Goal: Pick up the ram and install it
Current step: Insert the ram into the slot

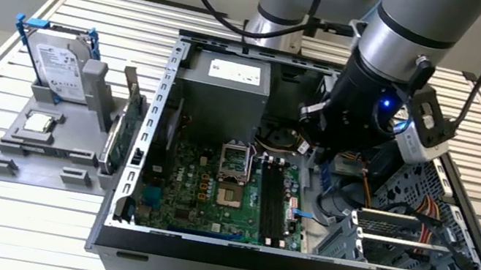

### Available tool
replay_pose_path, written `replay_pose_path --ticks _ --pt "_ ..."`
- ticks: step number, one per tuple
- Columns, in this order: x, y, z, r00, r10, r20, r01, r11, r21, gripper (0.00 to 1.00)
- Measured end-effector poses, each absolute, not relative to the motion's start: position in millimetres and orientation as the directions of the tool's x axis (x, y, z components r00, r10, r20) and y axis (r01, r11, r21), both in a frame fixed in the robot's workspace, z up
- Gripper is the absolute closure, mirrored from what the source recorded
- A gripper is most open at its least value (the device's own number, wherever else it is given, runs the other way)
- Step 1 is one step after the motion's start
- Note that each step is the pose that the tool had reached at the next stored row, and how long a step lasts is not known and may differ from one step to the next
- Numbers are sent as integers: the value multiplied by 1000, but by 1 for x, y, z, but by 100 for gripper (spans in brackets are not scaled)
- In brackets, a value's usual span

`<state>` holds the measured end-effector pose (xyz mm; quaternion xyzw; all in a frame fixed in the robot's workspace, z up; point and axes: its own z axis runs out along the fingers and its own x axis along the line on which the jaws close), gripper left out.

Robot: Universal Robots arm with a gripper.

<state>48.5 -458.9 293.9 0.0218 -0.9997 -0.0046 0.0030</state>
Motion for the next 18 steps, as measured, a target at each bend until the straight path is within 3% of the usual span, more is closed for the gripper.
replay_pose_path --ticks 18 --pt "43 -459 281 -1000 21 1 21 1000 9 100"
